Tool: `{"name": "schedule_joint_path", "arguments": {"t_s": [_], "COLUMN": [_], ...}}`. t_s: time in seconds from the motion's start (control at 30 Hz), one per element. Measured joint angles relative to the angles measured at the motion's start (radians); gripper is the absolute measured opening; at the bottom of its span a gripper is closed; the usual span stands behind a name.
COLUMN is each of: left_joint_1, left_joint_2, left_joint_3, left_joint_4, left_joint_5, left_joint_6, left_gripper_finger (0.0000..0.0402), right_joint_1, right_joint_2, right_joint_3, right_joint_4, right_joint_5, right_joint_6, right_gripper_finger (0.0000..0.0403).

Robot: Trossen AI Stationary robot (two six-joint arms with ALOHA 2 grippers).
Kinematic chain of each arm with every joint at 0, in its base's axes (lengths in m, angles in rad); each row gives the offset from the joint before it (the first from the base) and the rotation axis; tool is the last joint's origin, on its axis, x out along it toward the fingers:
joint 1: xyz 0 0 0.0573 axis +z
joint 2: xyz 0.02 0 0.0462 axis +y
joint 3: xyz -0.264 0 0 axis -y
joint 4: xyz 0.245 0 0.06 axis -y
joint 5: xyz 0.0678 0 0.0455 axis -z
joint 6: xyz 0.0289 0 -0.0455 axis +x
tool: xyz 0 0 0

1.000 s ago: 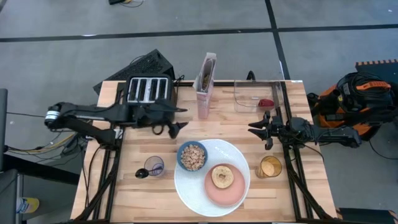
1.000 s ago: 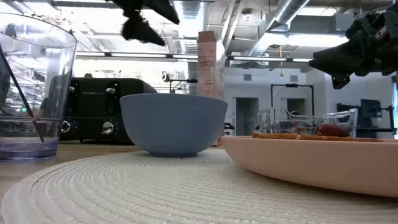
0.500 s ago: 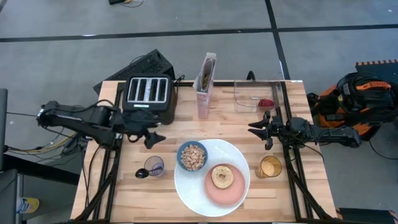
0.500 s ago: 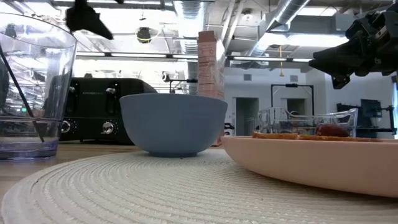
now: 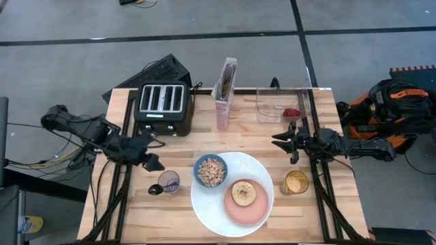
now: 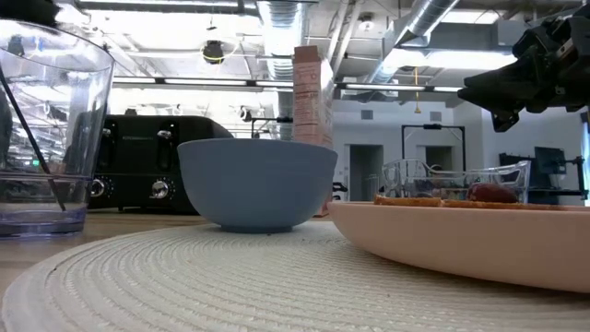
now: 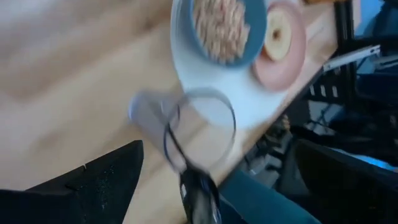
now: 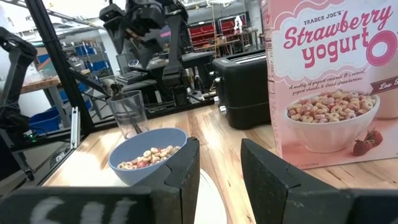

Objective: Arrange a breakfast setting
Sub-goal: Put the black spoon on the bottom left of the white placemat

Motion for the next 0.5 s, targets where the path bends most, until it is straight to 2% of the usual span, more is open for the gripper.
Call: {"name": "schedule_joint_path", "arguments": {"t_s": [0.17, 0.37, 0.5], "left_joint_1": [-0.087, -0.194, -0.272], "left_joint_2": [-0.002, 0.022, 0.047], "left_joint_3": [0.000, 0.000, 0.000], "left_joint_4": [-0.008, 0.013, 0.051], "left_joint_5": [0.057, 0.054, 0.013], "left_joint_6": [-0.211, -0.458, -0.602], "left_gripper_finger": [0.0400, 0.0400, 0.0400], "right_joint_1": [0.000, 0.000, 0.000], "right_joint_2": [0.000, 0.000, 0.000], "right_joint_3": [0.000, 0.000, 0.000], "right_joint_4": [0.000, 0.000, 0.000], "right_joint_5": [0.000, 0.000, 0.000], "right_joint_6": [0.000, 0.000, 0.000], "right_gripper_finger": [0.0139, 0.0139, 0.0139]}}
